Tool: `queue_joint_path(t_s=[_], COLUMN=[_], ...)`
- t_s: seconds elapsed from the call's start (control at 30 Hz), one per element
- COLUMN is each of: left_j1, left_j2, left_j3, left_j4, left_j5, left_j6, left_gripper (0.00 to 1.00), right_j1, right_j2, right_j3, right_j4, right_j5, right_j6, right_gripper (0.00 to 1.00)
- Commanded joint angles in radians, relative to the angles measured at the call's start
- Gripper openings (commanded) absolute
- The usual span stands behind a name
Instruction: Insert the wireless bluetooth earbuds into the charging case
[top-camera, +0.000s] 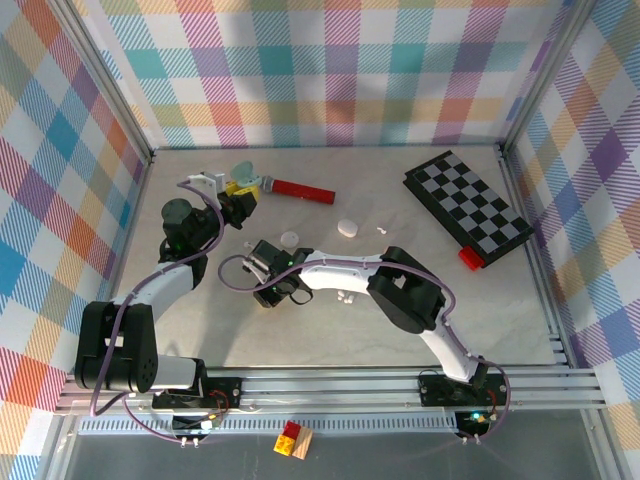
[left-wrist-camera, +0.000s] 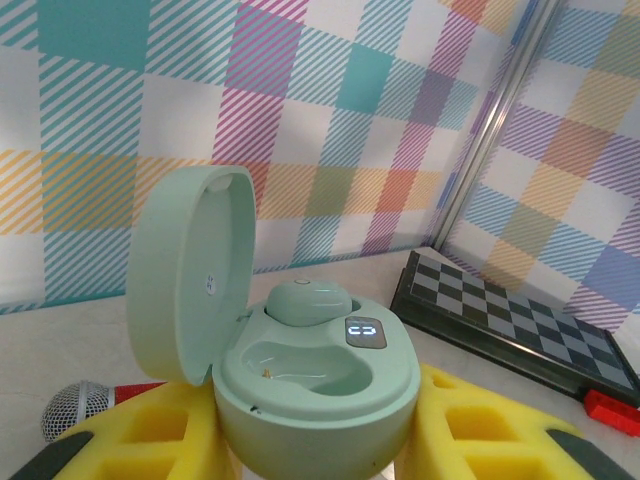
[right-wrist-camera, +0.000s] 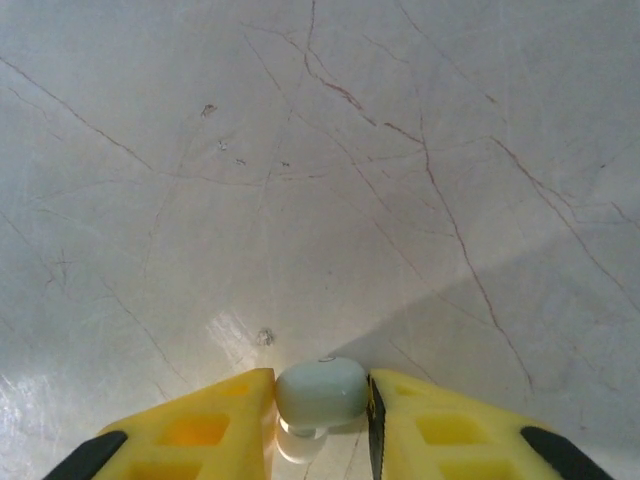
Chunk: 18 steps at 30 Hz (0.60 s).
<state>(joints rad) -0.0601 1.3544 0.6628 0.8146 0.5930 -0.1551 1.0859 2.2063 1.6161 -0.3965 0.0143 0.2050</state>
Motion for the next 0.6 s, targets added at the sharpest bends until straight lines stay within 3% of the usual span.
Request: queue_joint_path(t_s=[0.0,0.3,0.57], left_j1=[0.012,0.012,0.012], left_j2=[-0.004,-0.007,-0.021], left_j3=[0.008,0.006,-0.002], left_j4=[0.034,0.032,0.029], left_j5=[0.022,0.027,0.023], left_j6=[-0.012,-0.011,-0.003], left_gripper=[0.35,0.35,0.35], right_j1=[0.000,-0.001,-0.052], right_j2=[0.031,-0.047,-0.200], right_j3=[0.027,-0.021,-0.174], right_j4=[-0.039,-0.057,-0.050], right_j5=[-0.014,0.002,0.070], right_j6=[-0.008,-0.024,-0.048], right_gripper=[0.22,0.10,0.08])
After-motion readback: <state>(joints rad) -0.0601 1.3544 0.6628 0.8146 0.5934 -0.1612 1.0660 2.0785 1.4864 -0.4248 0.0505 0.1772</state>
